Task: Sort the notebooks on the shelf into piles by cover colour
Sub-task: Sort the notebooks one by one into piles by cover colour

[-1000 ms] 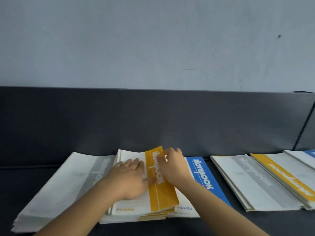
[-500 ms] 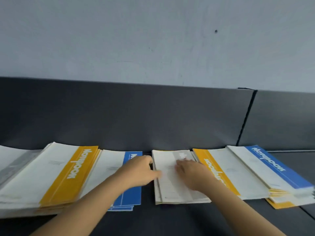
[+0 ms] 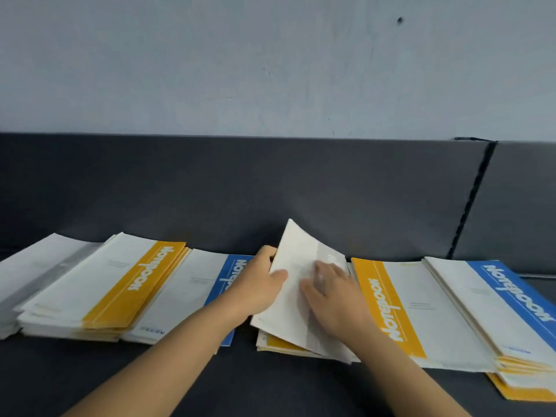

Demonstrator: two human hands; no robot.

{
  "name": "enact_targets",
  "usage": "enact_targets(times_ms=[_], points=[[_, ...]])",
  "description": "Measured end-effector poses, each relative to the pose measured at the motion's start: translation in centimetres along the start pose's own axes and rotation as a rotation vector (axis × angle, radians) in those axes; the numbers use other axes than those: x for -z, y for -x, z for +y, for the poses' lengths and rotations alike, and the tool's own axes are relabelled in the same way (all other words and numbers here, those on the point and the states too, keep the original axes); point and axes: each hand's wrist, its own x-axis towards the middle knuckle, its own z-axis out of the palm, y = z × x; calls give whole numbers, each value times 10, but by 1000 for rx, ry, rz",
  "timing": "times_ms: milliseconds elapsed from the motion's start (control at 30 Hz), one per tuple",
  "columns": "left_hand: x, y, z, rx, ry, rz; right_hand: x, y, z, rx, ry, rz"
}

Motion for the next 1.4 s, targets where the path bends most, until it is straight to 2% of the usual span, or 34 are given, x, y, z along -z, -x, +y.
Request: enact_targets(times_ms=[100, 200, 267, 333, 433, 500, 600, 733, 800, 900, 967, 1033, 1133, 1267, 1333, 1400], points=[[33, 8, -4, -22, 182, 84, 11, 7, -19, -13, -236, 111], [79, 16, -15, -54, 256, 150, 5, 8, -54, -74, -562, 35], [115, 19, -28, -59, 234, 176, -8, 3, -84, -34, -640, -21], [153, 21, -46, -52, 100, 189, -24, -2, -120, 31, -592, -53], [202, 21, -77, -64, -243, 191, -54, -12, -171, 70, -489, -84], [225, 20, -100, -58, -490, 134, -82, -19, -199, 85, -361, -128], [238, 19, -139, -108, -929, -39, -126, -20, -224, 124, -32, -234], [239, 18, -169, -65, -1055, -151, -154, -11, -230, 203, 316, -334], [239, 16, -170, -80, -1096, -151, -150, -9, -229, 193, 329, -359], [234, 14, -159, -99, -1135, -106, -126, -14, -219, 148, 216, -354], [222, 15, -143, -139, -1129, -46, -102, -18, -200, 86, 179, -264], [199, 17, -119, -207, -1048, -7, -75, -18, -169, 33, 248, -193], [149, 16, -85, -352, -898, 5, -41, -12, -115, -88, 395, -205], [65, 6, -42, -212, -517, -198, -1, 0, -41, -214, 515, -214], [31, 0, -25, -156, -445, -217, 10, 5, -13, -186, 539, -246], [10, -6, -14, -108, -480, -178, 13, 6, 6, -106, 537, -263]])
